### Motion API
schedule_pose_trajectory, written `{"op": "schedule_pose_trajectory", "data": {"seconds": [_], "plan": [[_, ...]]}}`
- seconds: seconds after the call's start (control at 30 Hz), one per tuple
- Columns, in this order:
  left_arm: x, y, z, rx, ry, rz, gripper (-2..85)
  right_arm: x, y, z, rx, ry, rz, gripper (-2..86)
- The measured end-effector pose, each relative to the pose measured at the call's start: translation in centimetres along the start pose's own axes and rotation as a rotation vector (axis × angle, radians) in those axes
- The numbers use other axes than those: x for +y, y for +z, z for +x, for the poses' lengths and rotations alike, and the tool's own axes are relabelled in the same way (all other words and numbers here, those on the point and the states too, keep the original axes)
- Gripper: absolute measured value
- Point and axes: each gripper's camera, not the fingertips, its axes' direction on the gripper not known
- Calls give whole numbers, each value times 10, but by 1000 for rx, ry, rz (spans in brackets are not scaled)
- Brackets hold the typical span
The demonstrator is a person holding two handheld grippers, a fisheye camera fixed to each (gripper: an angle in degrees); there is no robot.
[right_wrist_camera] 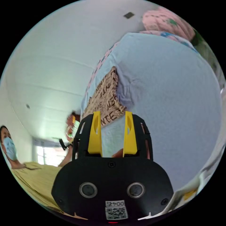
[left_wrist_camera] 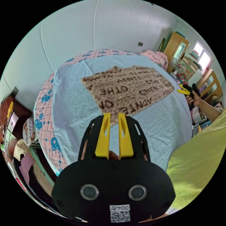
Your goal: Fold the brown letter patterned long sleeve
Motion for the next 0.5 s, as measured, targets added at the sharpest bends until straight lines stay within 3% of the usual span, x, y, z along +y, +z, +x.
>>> {"op": "schedule_pose_trajectory", "data": {"seconds": [0.2, 0.5], "plan": [[-46, 74, 136, 88, 180, 33, 33, 13, -14, 64, -290, 312, 186, 188], [-59, 181, 237, 46, 367, -101, 41, -19, -21, 107, -204, 360, 199, 133]]}}
